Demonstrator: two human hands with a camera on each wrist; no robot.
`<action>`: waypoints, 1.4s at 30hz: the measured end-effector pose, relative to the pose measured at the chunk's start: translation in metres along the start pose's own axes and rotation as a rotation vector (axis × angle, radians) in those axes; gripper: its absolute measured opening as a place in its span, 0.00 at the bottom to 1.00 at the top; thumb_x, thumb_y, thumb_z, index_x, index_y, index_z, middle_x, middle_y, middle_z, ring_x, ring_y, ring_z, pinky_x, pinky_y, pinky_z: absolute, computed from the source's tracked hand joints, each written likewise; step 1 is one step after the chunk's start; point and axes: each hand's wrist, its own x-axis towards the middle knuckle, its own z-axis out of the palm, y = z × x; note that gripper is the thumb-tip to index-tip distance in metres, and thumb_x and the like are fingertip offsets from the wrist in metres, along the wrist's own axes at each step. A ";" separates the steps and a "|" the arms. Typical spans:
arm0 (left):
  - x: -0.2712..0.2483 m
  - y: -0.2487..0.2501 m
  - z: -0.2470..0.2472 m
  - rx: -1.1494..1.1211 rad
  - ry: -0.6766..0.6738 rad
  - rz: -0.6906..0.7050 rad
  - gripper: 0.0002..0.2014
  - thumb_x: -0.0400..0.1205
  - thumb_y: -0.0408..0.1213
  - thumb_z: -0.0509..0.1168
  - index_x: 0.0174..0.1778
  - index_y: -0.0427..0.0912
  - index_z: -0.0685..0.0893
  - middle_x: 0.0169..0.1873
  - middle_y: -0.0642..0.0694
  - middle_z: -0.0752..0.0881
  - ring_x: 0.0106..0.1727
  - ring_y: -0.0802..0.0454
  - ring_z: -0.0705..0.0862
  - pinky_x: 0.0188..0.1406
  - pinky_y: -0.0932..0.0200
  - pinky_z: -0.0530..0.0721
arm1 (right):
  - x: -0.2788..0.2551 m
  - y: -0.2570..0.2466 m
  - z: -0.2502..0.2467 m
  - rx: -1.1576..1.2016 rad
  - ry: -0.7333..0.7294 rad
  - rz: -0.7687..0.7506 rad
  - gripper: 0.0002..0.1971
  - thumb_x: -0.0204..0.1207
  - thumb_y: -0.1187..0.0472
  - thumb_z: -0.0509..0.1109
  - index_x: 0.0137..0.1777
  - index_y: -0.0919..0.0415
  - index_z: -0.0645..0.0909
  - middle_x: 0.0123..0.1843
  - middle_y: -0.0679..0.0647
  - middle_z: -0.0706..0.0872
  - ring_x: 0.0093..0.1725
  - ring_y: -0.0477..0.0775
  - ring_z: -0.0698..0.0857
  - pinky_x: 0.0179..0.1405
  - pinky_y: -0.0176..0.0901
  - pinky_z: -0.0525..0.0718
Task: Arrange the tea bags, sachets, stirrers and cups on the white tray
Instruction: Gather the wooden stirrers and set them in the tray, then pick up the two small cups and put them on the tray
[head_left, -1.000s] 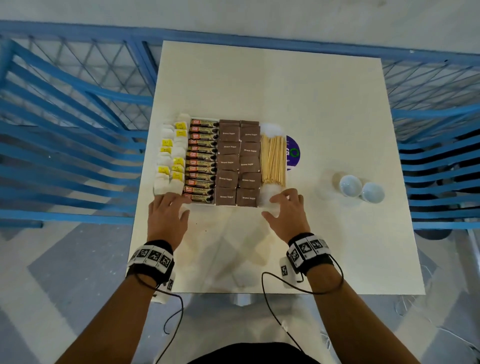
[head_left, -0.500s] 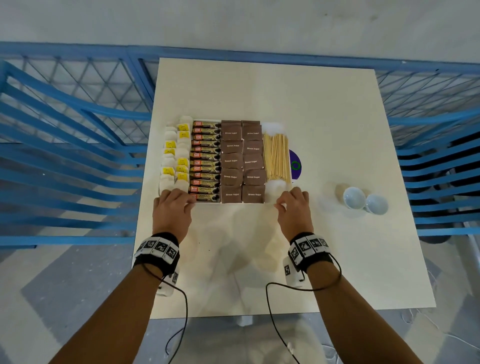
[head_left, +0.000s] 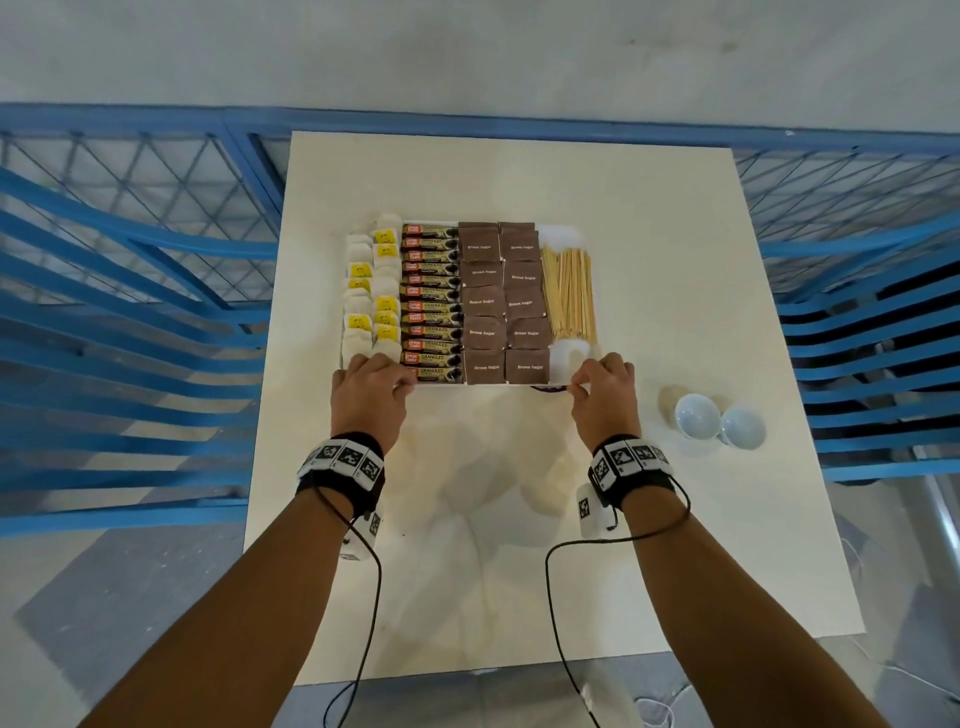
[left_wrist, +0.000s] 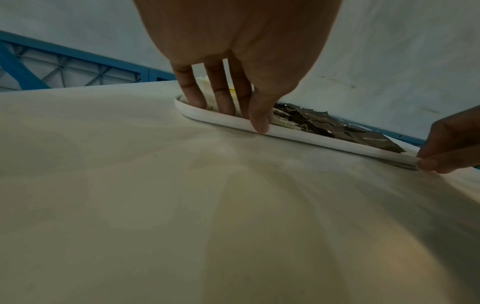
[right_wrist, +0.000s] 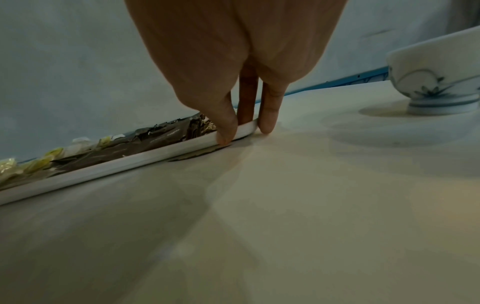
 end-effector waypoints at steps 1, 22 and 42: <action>0.000 0.002 0.001 -0.005 -0.003 0.001 0.05 0.78 0.32 0.75 0.42 0.46 0.92 0.43 0.50 0.89 0.50 0.40 0.82 0.48 0.45 0.76 | 0.000 0.002 0.000 0.000 -0.001 0.005 0.07 0.72 0.76 0.76 0.45 0.65 0.84 0.50 0.61 0.81 0.52 0.63 0.77 0.49 0.49 0.81; -0.009 0.062 0.009 -0.110 0.040 0.079 0.05 0.78 0.34 0.70 0.48 0.46 0.87 0.43 0.51 0.86 0.47 0.46 0.81 0.49 0.46 0.81 | -0.009 0.013 -0.041 0.071 -0.003 -0.011 0.09 0.74 0.71 0.73 0.51 0.60 0.86 0.53 0.56 0.83 0.55 0.58 0.78 0.55 0.47 0.80; -0.028 0.325 0.143 -0.066 -0.508 0.204 0.43 0.74 0.45 0.80 0.84 0.47 0.66 0.77 0.46 0.74 0.74 0.43 0.76 0.72 0.44 0.79 | -0.025 0.179 -0.140 -0.105 -0.332 0.125 0.42 0.68 0.62 0.82 0.80 0.56 0.65 0.73 0.59 0.71 0.69 0.63 0.73 0.67 0.52 0.78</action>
